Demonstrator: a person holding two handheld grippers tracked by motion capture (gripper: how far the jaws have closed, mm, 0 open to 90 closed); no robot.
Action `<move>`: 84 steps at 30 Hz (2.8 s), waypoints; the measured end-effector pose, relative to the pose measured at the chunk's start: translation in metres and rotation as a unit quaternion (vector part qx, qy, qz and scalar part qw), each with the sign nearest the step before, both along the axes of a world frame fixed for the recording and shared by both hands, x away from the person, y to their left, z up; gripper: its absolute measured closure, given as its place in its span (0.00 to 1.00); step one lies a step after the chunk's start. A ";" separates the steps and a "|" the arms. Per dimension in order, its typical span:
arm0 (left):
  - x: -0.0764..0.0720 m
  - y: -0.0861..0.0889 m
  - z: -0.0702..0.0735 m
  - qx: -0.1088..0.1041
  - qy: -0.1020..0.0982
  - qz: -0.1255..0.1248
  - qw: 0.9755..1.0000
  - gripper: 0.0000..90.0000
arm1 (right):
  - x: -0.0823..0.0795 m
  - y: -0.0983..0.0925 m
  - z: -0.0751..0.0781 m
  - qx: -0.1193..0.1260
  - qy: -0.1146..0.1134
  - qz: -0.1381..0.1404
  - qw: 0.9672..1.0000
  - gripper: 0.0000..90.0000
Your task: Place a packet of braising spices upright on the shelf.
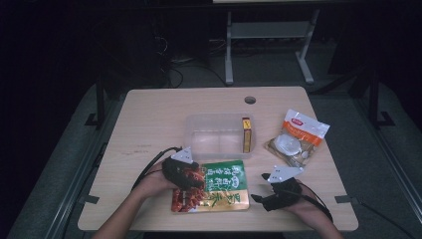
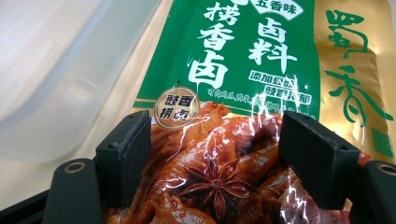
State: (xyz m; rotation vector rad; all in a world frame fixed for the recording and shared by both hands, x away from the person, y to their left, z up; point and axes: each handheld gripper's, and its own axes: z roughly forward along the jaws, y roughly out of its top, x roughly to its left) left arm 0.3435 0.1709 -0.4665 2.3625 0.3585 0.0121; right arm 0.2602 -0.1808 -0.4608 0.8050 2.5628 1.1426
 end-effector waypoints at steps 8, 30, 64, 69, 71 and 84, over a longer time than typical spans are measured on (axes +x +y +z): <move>-0.004 0.003 0.003 0.002 -0.025 0.001 1.000 0.26 | 0.000 -0.001 0.000 -0.001 0.000 -0.001 1.000 0.22; -0.002 -0.001 -0.003 -0.006 -0.012 0.002 1.000 0.27 | 0.000 0.002 0.000 -0.001 0.001 0.003 1.000 0.22; -0.014 0.007 0.009 -0.030 0.021 0.037 0.999 0.99 | 0.000 -0.003 0.008 0.018 0.015 0.000 1.000 0.16; -0.017 0.012 0.019 -0.050 0.019 0.042 0.998 0.99 | 0.000 -0.004 0.010 0.029 0.027 0.009 0.999 0.15; -0.018 0.015 0.024 -0.055 0.011 0.044 0.997 1.00 | 0.001 -0.005 0.011 0.034 0.033 0.011 0.999 0.15; -0.017 0.040 0.061 -0.140 -0.023 0.110 0.984 1.00 | 0.001 0.003 0.014 0.074 0.054 0.033 0.995 0.15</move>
